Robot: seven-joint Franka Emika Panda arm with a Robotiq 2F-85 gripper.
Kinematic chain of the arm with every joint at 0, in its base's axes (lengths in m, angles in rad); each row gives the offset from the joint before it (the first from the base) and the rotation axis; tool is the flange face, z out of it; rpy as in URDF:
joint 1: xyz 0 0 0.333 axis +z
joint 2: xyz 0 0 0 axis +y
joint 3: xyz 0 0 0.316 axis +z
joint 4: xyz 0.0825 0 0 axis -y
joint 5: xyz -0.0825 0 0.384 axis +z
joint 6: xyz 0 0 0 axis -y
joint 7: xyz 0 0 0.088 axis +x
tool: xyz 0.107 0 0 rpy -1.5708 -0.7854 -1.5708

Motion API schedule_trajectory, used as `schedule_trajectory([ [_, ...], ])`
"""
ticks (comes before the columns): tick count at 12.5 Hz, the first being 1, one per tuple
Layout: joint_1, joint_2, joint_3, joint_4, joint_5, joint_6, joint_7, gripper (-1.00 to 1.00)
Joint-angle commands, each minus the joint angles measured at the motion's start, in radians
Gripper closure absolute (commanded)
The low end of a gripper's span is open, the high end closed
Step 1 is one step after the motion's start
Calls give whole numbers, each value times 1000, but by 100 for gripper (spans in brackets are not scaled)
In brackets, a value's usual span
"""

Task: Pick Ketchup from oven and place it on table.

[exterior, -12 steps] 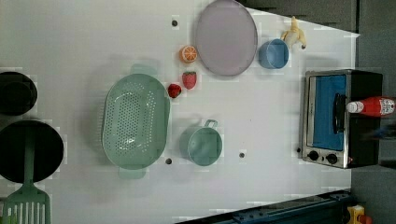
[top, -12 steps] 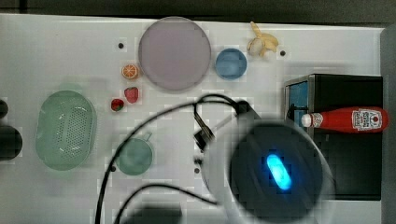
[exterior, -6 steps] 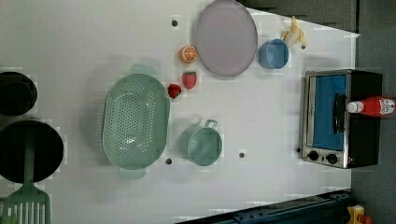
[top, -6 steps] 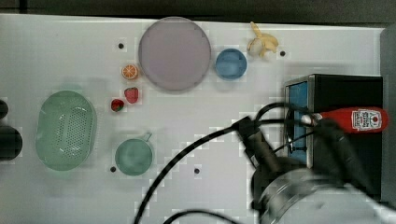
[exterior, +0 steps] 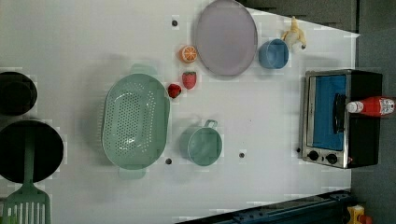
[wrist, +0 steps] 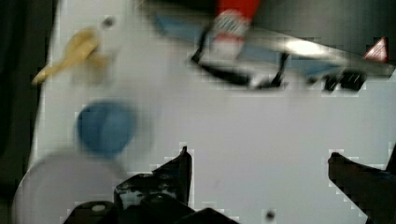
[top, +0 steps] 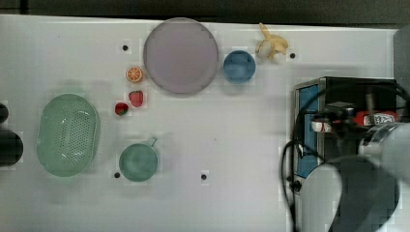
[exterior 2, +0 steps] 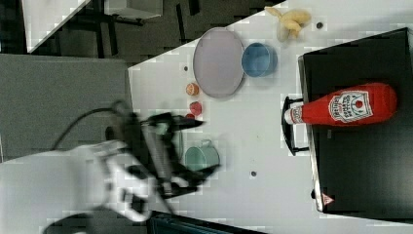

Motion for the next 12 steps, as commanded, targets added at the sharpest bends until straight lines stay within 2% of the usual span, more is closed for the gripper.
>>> schedule_trajectory([
  [1,-12,48,-90,0,2,106,2,-100],
  [5,-18,233,-181,79,5,213,1,-100],
  [8,-39,364,-198,139,20,284,1,-100],
  [11,-66,462,-198,150,130,342,1,-100],
  [12,-72,485,-198,151,141,351,1,-100],
])
